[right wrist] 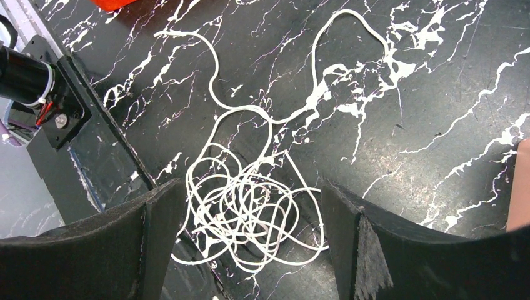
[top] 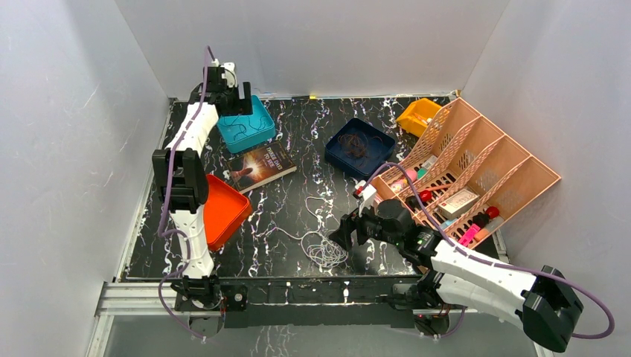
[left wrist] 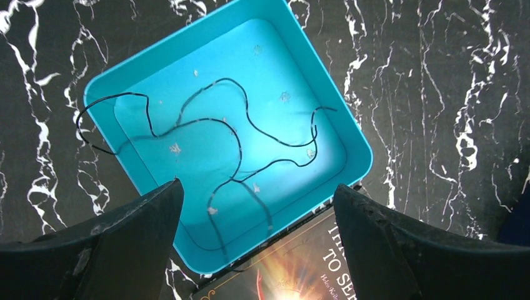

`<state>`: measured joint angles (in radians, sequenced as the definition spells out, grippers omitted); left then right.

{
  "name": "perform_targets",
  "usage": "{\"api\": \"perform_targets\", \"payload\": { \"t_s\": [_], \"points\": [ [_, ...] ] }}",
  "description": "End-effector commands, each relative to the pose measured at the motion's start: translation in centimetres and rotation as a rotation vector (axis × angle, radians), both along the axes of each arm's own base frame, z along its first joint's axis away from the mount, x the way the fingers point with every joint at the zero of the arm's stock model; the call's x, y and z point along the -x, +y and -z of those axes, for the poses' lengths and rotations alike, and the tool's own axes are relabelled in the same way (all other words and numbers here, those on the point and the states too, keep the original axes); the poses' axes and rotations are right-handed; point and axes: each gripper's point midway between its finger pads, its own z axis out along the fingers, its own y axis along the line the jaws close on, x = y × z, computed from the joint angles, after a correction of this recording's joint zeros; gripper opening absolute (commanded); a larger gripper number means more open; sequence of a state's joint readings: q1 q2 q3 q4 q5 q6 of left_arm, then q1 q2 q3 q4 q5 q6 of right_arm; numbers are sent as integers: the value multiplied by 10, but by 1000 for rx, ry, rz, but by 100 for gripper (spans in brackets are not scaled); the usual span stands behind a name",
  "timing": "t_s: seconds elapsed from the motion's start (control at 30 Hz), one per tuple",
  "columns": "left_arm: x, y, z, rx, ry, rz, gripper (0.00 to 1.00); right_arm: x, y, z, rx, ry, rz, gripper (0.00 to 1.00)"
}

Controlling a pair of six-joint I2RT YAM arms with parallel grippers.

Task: Untangle the cables

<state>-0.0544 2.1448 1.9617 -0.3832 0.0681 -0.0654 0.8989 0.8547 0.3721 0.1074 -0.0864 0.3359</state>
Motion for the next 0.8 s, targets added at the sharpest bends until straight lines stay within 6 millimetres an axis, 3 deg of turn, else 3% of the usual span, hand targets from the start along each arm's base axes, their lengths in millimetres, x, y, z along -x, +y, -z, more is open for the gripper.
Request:
{"api": "perform_targets", "payload": {
  "t_s": [0.0, 0.27, 0.43, 0.63, 0.77],
  "points": [
    [17, 4, -24, -14, -13, 9, 89, -5, 14, -29, -82, -56, -23, 88],
    [26, -1, -18, 0, 2, 32, 88, -4, 13, -26, -78, -53, -20, 88],
    [24, 13, -17, -40, -9, -42, 84, -3, 12, -25, -74, -48, -21, 88],
    [-2, 31, -42, -92, -107, -123, 84, -3, 11, -22, -61, -46, -25, 88],
    [-22, 47, -41, -116, -121, -150, 82, -3, 11, -20, -50, -45, -30, 88]
  ]
}}
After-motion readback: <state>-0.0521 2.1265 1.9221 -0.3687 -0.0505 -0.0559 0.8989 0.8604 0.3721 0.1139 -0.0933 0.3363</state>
